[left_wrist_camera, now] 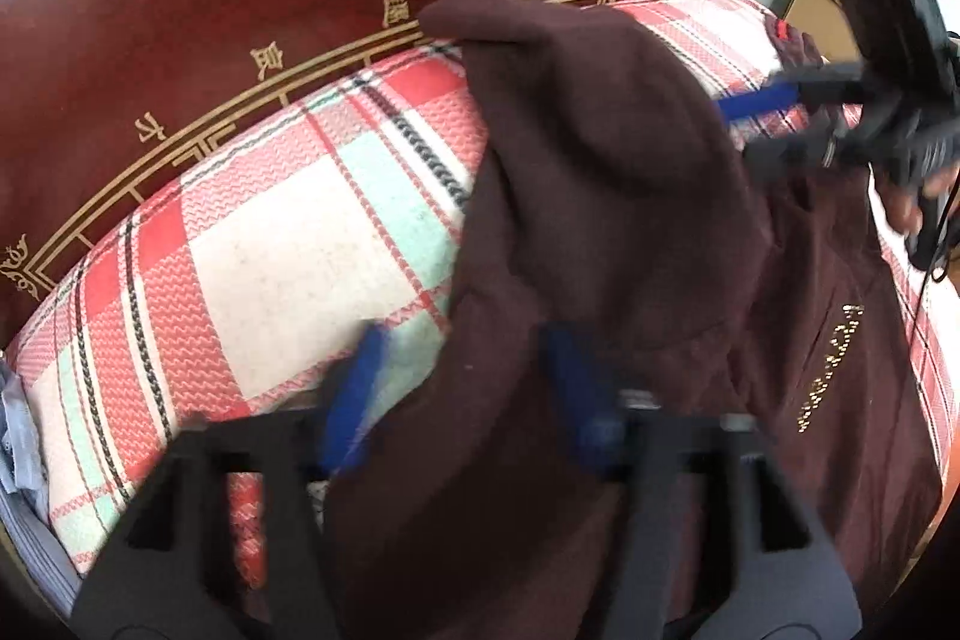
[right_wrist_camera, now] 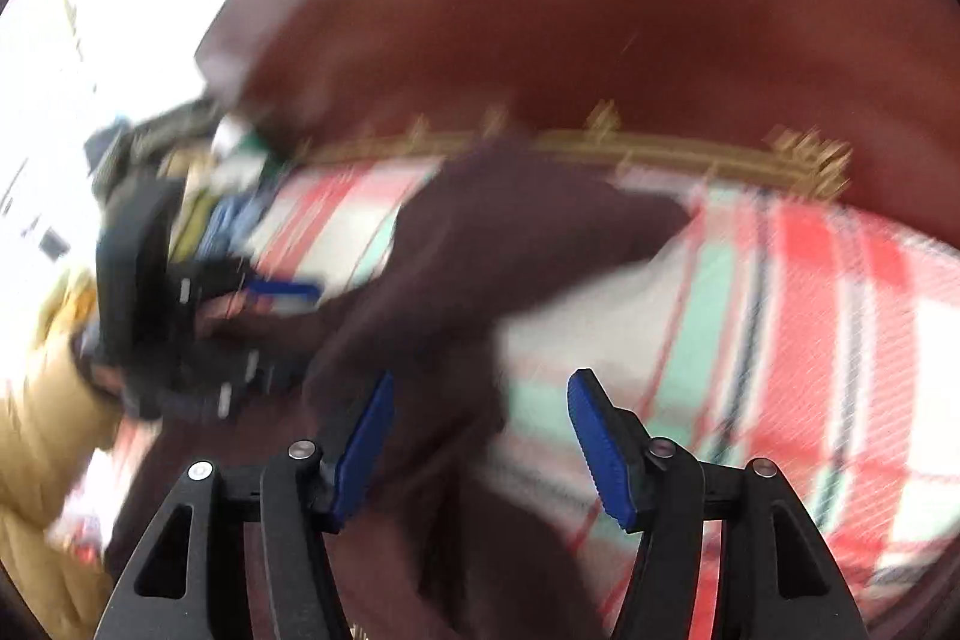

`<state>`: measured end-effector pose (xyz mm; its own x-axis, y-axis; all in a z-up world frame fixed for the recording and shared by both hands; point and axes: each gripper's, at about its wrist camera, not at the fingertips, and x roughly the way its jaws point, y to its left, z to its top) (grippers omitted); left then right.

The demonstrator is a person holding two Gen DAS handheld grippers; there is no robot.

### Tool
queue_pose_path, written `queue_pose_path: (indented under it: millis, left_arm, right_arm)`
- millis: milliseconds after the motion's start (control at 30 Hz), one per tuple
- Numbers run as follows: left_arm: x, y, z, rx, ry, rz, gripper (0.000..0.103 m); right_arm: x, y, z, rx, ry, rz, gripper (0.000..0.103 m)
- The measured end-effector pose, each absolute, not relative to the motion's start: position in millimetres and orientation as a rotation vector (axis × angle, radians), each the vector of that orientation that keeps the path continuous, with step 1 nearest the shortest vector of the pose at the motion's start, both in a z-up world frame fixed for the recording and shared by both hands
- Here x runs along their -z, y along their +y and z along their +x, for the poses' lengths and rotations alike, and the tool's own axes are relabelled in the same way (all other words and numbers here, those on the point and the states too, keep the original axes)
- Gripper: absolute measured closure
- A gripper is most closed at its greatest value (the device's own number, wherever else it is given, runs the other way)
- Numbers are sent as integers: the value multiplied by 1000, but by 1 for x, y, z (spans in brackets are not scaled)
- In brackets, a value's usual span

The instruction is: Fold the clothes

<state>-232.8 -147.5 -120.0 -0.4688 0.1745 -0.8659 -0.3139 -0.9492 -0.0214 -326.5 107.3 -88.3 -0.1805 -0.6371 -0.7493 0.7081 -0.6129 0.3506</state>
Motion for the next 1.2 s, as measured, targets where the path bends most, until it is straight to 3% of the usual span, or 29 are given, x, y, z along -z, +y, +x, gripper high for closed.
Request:
queue_pose_path:
  millis: [33,67,133,267,367,433,567,600,633,700,733,767,800,867,900,967,1000,1033,1200]
  left_arm:
    - [119,-146,-233,-2466,207,-1428,88]
    - [118,-144,-231,-2491,229,-1435,94]
    - [115,-145,-228,-2553,229,-1431,95]
    - [96,-172,-224,-2732,121,-1369,99]
    - [87,-194,-223,-2797,-1,-1346,99]
    - [86,-208,-221,-2808,-76,-1334,99]
    - [98,-213,-224,-2670,-211,-1354,97]
    - [100,-210,-223,-2652,-192,-1357,94]
    - [102,-207,-222,-2634,-173,-1359,87]
    - [106,-201,-220,-2598,-134,-1362,22]
    - [104,-192,-216,-2586,-104,-1337,15]
    - [102,-183,-213,-2572,-73,-1313,15]
    - [104,-175,-213,-2543,-32,-1310,15]
    - [114,-158,-219,-2498,75,-1373,15]
    - [122,-154,-221,-2495,112,-1407,22]
    - [137,-147,-226,-2487,185,-1471,37]
    - [134,-148,-223,-2496,179,-1459,71]
    - [131,-150,-220,-2506,172,-1447,93]
    - [98,-183,-211,-2763,61,-1304,96]
  right_arm:
    - [93,102,-323,1900,124,1162,41]
    - [97,96,-320,1894,149,1157,43]
    - [94,87,-315,1871,156,1130,94]
    - [66,82,-307,2013,300,1020,97]
    - [33,95,-313,2242,309,883,101]
    - [33,101,-329,2272,270,947,101]
    - [60,116,-353,2188,41,1115,89]
    - [67,119,-353,2144,-31,1135,70]
    - [74,122,-353,2099,-102,1153,49]
    - [83,120,-354,2036,-176,1166,45]
    - [84,112,-354,2024,-173,1162,44]
    - [86,104,-355,2011,-174,1158,40]
    - [87,98,-358,1989,-192,1160,29]
    - [94,80,-366,1963,-200,1186,25]
    - [97,73,-369,1959,-191,1198,25]
    - [99,61,-371,1954,-154,1212,46]
    - [98,54,-371,1952,-125,1205,84]
    - [94,47,-369,1960,-85,1181,92]
    - [48,33,-357,2050,-30,923,94]
